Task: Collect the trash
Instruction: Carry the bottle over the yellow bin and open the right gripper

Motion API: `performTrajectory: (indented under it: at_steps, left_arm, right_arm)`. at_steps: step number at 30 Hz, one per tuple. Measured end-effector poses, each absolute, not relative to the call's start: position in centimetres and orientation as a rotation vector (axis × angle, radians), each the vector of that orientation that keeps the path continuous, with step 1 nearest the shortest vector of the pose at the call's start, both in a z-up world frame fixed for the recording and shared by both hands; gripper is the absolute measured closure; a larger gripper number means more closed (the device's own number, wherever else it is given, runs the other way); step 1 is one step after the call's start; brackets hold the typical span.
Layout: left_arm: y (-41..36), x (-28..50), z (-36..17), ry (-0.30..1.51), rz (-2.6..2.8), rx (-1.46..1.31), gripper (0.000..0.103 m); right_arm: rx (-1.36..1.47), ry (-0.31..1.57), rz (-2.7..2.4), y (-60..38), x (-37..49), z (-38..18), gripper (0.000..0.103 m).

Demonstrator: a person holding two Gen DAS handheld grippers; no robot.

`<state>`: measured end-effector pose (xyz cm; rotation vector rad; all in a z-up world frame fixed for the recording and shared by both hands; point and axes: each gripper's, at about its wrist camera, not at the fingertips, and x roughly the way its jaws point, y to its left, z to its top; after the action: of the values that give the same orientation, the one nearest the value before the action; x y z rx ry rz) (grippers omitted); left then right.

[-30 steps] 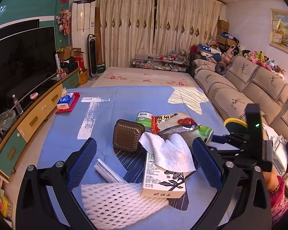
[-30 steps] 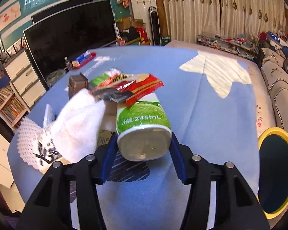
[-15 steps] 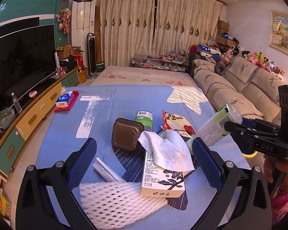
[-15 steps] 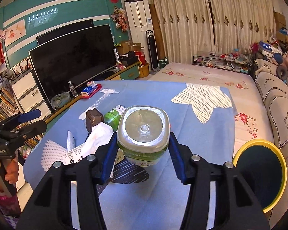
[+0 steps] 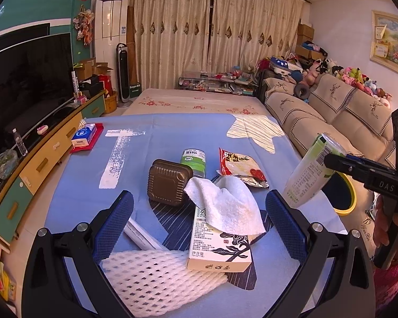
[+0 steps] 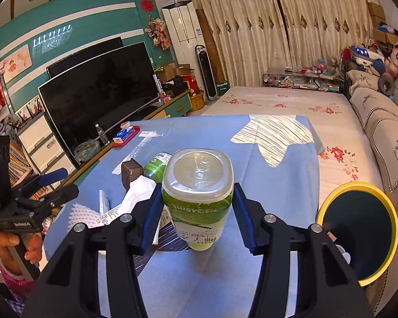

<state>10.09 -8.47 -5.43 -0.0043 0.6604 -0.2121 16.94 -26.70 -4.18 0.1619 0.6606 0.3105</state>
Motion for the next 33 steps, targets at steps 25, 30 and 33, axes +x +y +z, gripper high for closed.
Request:
performTrajectory:
  at_steps: [25,30,33]
  left_arm:
    - [-13.5,13.3,-8.8,0.760,-0.293,0.069,0.005]
    - [-14.7,14.1,-10.2,0.794,-0.310,0.093,0.005]
    - [-15.6,14.7,-10.9,0.810,-0.326,0.109,0.005]
  right_arm:
    - [0.250,0.923,-0.386,-47.0,20.9,-18.3,0.053]
    - [0.209,0.953,-0.415,-46.7,21.5,-19.8,0.053]
    - [0.195,0.972,-0.412,-46.4,21.7,-20.2,0.052]
